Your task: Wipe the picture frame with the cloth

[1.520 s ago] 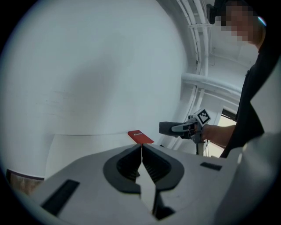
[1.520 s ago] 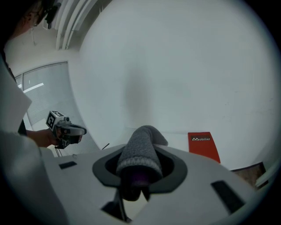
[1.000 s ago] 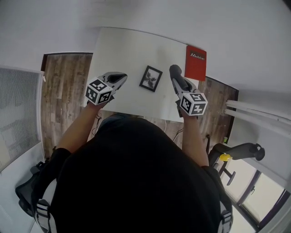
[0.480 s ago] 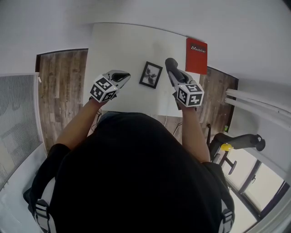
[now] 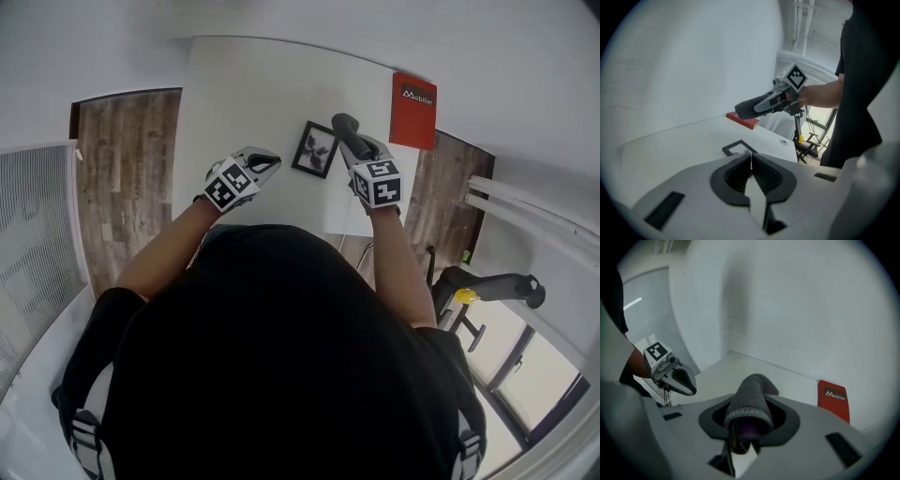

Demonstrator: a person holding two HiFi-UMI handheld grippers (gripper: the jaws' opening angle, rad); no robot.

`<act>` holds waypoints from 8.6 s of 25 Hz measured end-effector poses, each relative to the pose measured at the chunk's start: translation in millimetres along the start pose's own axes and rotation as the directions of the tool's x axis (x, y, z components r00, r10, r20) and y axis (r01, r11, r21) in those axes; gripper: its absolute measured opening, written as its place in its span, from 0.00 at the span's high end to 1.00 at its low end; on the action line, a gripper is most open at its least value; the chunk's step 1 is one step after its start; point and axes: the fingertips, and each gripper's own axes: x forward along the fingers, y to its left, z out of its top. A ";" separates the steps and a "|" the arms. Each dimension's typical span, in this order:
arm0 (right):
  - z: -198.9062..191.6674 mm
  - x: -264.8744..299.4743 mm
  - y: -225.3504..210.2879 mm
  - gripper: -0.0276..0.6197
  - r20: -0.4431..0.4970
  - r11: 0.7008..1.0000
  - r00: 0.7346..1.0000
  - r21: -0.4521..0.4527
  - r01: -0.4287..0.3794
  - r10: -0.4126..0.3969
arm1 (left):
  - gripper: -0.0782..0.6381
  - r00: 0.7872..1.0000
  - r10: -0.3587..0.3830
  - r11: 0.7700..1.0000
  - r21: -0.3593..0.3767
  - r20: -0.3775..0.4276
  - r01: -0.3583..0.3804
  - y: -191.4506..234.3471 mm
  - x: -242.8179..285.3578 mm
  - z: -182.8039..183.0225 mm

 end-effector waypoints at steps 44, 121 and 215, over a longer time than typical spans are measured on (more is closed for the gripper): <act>-68.1 130.4 18.3 0.79 -0.338 0.877 0.937 -0.473 -0.089 -0.087 | 0.67 0.941 -0.018 0.981 0.174 -0.337 0.081 -1.9 110.6 -97.0; -66.5 75.0 -7.0 0.79 -0.321 0.908 0.945 -0.412 -0.078 -0.065 | 0.68 0.948 0.096 0.974 0.224 -0.302 -0.028 2.6 117.0 -101.3; -147.0 -24.4 55.7 0.79 -0.235 0.972 0.952 -0.081 -0.218 0.194 | 0.68 0.908 0.196 0.977 -0.001 -0.371 -0.211 6.8 71.3 -98.3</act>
